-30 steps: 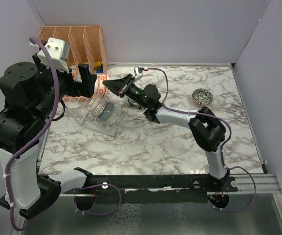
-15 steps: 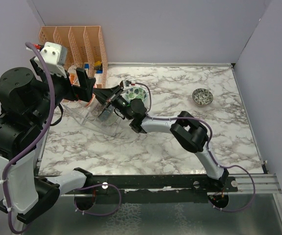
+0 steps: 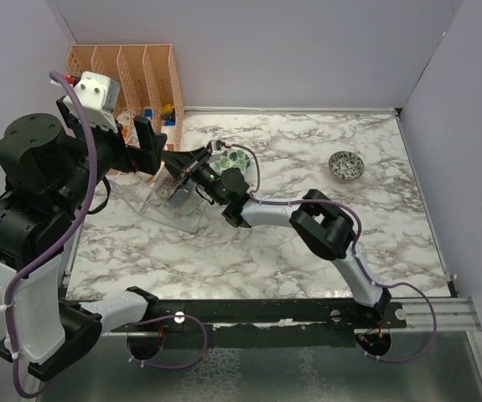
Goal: Load the bowls into the dish rack
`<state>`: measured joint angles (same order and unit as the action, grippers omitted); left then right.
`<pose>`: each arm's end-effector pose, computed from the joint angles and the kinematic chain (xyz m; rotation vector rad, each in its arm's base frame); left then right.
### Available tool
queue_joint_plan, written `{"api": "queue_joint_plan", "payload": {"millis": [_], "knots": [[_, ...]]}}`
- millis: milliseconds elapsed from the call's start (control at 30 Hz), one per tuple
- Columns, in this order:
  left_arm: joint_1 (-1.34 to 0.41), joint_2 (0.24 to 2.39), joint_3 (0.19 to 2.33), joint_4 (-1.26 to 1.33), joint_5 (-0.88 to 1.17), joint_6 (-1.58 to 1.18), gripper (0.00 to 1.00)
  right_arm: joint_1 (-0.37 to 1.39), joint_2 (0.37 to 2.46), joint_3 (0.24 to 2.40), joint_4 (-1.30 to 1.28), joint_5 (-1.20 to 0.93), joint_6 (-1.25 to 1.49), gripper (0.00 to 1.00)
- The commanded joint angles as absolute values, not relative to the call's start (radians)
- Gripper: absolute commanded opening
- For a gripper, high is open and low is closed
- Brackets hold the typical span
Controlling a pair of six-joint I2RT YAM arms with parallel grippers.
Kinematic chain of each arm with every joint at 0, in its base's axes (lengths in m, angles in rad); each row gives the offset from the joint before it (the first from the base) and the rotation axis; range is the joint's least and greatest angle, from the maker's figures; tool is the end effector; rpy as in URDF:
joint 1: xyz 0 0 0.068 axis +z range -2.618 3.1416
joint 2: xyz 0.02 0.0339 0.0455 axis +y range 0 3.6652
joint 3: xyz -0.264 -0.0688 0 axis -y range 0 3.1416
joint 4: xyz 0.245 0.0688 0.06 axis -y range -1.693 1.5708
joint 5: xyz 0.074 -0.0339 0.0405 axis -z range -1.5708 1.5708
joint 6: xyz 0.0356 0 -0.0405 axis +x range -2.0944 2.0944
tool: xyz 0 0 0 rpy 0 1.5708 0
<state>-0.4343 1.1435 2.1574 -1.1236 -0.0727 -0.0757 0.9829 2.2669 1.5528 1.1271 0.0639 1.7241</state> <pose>0.0900 -0.0389 0.5815 0.2471 1.6723 -0.3224 0.2870 0.4265 0.2449 0.6241 1.3996 2.2763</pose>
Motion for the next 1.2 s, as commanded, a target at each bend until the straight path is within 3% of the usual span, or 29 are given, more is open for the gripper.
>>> {"api": "queue_joint_plan", "payload": {"millis": [0,633,1167], "knots": [[-0.442,1.132,2.156,-1.103,-0.071,-0.074,0.99,0.986,2.267,1.577,1.118,0.093,1.755,0.01],[-0.459,1.129,2.136,-1.107,-0.106,-0.055,0.99,0.989,2.312,1.561,1.061,0.105,1.786,0.03],[-0.475,1.138,2.136,-1.106,-0.134,-0.042,0.99,0.988,2.311,1.561,0.994,0.067,1.806,0.26]]}}
